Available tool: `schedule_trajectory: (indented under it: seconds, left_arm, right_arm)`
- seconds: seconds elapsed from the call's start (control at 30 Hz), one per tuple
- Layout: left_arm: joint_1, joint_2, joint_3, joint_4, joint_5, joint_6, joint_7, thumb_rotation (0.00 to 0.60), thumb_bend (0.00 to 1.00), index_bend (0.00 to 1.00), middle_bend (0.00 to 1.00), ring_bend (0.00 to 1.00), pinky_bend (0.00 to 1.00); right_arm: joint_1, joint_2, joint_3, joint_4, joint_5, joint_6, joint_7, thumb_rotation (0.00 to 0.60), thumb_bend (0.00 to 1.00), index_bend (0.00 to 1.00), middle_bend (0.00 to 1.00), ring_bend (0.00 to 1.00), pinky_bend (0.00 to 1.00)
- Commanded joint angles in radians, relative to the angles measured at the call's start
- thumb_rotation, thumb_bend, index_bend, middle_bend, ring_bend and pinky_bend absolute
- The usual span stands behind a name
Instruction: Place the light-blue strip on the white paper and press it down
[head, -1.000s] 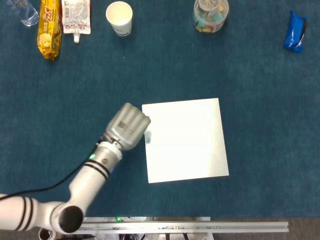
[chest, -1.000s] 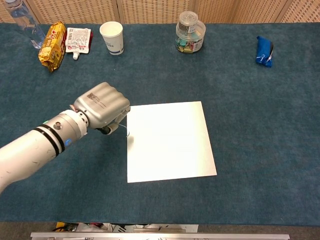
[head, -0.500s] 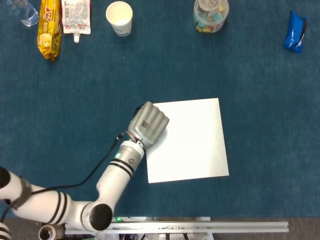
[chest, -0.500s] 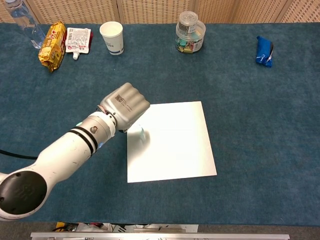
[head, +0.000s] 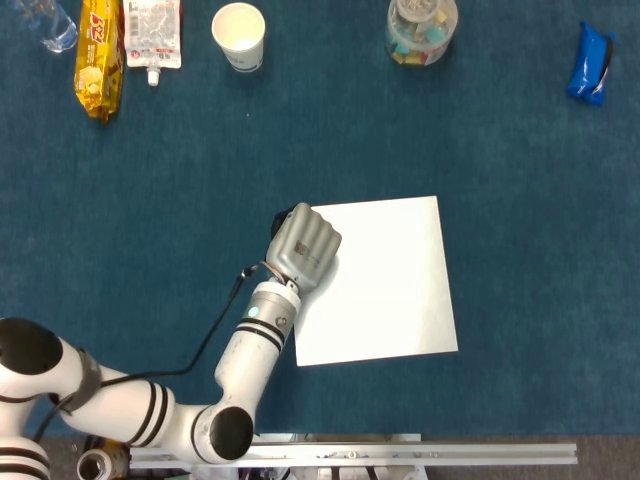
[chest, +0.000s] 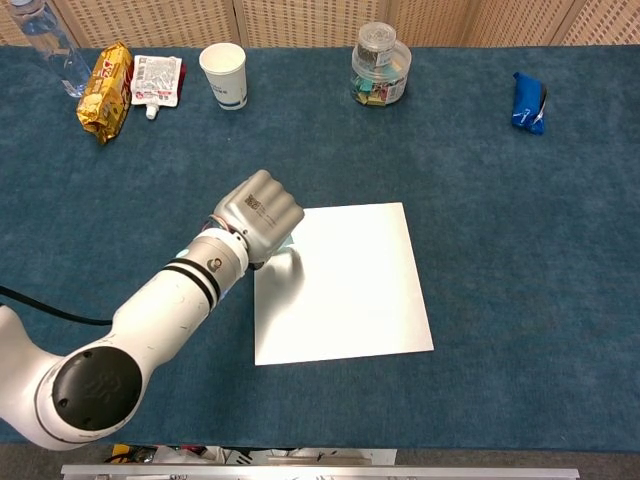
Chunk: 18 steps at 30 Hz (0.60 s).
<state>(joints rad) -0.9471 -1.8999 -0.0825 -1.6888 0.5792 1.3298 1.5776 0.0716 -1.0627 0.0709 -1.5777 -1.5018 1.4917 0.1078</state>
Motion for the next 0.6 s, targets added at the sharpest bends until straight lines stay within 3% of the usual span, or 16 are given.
schedule_trajectory:
  seconds: [0.03,0.23,0.37,0.6]
  left_arm:
    - [-0.004,-0.006,-0.003,0.003,-0.005,0.007,-0.006,0.423,0.33,0.45,1.00,1.00,1.00]
    - [-0.010,-0.010,0.003,0.009,0.011,0.010,-0.037,0.424,0.33,0.42,1.00,1.00,1.00]
    - [-0.007,-0.006,0.016,0.012,0.059,-0.007,-0.094,0.496,0.33,0.42,1.00,1.00,1.00]
    - [-0.007,0.006,0.034,-0.001,0.069,-0.024,-0.119,0.515,0.33,0.42,1.00,1.00,1.00]
  right_arm:
    - [0.000,0.000,0.000,0.001,0.000,0.001,0.001,0.600,0.23,0.26,0.41,0.38,0.48]
    - [0.000,0.001,0.001,-0.002,-0.003,0.001,0.002,0.600,0.23,0.26,0.41,0.38,0.48]
    - [0.000,0.001,0.002,-0.002,-0.002,0.001,0.002,0.600,0.23,0.27,0.41,0.38,0.48]
    - [-0.003,0.003,0.001,-0.004,-0.002,0.003,0.001,0.600,0.23,0.27,0.41,0.38,0.48]
